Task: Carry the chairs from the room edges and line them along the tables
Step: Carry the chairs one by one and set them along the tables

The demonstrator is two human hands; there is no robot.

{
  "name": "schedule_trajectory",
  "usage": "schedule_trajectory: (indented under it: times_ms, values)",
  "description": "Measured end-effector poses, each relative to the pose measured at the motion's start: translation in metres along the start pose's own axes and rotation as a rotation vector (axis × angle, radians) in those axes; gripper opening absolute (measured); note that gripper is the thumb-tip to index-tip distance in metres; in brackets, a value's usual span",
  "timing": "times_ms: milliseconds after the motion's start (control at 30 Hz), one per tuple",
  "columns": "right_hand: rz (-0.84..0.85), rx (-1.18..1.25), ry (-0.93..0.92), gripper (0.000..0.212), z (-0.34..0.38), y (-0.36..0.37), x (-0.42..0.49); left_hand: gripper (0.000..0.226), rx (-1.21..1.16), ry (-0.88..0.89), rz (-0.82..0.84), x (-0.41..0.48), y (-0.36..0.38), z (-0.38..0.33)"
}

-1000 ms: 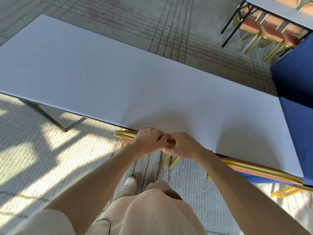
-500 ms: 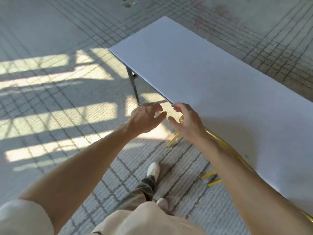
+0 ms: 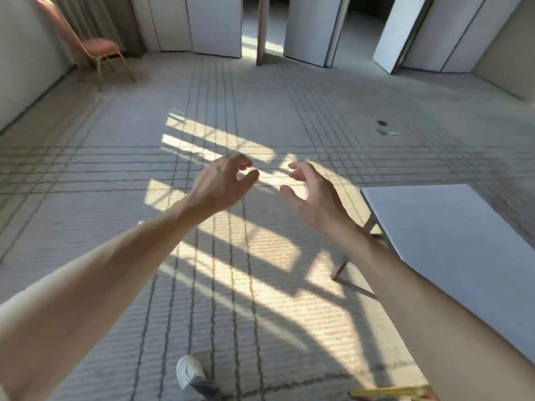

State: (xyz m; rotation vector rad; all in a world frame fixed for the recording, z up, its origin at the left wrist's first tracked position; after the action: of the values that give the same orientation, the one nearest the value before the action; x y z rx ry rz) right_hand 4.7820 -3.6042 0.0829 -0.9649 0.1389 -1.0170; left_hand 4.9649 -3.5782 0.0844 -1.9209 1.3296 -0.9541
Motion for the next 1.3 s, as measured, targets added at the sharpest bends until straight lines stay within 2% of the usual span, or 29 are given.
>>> schedule_trajectory:
  times_ms: [100,167,333,567,733,1000,1133,1300]
  values:
    - [-0.019,0.035,-0.054,0.048,0.045,0.041,0.095,0.059,-0.075,-0.109,-0.109,0.043,-0.077,0.075]
    - [-0.001,0.058,-0.15,0.05,0.101,0.088,0.172,0.061,-0.062,-0.176,-0.201,0.067,-0.15,0.139]
    - [0.064,0.081,-0.33,0.057,0.224,0.201,0.309,0.051,-0.027,-0.334,-0.38,0.094,-0.301,0.275]
    - [0.13,0.146,-0.447,0.062,0.337,0.32,0.466,0.054,-0.007,-0.517,-0.504,0.126,-0.436,0.441]
    - [0.118,0.177,-0.499,0.059,0.376,0.385,0.584,0.045,-0.291,-0.621,-0.604,0.194,-0.477,0.541]
    - [0.12,0.318,-0.454,0.057,0.429,0.488,0.803,0.046,-0.02,-0.513,-0.594,0.357,-0.565,0.648]
    - [0.145,0.356,-0.416,0.058,0.448,0.532,0.876,0.046,-0.032,-0.551,-0.565,0.418,-0.605,0.72]
    - [0.167,0.269,-0.411,0.061,0.455,0.598,0.98,0.044,-0.139,-0.566,-0.54,0.508,-0.624,0.829]
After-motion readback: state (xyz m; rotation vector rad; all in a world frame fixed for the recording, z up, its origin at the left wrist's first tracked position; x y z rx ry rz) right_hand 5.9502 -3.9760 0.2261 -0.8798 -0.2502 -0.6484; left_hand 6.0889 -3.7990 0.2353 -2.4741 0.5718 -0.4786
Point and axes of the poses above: each hand's wrist, its own x-axis towards the middle knuckle, its own y-axis out of the palm, z = x × y, the point moved 10 cm from there along x, towards the middle knuckle, and after that the axes turned 10 degrees about -y, right-handed, at the moved point
